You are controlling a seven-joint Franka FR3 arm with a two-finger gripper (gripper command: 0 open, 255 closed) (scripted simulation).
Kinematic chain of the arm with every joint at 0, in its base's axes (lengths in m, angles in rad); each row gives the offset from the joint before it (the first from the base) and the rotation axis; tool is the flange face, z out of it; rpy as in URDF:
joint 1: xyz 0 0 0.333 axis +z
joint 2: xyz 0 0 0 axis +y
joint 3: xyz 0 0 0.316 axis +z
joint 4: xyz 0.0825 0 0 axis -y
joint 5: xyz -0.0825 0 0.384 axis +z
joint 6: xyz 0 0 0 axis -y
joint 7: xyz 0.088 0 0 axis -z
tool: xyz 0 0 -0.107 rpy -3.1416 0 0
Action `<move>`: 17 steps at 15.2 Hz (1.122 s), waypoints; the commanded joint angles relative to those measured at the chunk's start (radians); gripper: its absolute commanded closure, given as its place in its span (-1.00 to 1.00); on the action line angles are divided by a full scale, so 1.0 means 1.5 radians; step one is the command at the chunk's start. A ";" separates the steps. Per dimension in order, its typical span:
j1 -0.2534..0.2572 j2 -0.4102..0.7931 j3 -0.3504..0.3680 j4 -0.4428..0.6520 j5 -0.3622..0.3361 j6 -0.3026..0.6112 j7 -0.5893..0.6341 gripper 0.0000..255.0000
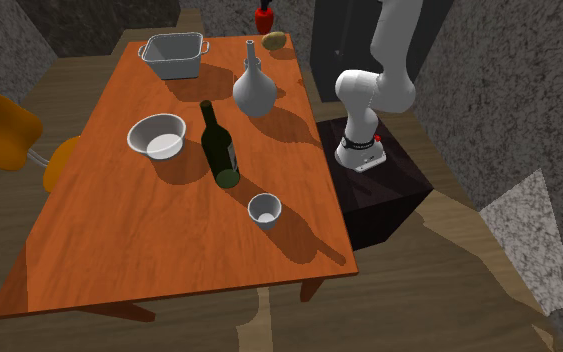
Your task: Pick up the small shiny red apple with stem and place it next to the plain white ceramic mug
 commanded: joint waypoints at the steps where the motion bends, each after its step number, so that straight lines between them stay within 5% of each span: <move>1: -0.010 -0.001 0.001 -0.021 -0.002 0.018 0.000 1.00; 17: -0.029 -0.027 -0.024 -0.146 -0.037 0.146 0.021 1.00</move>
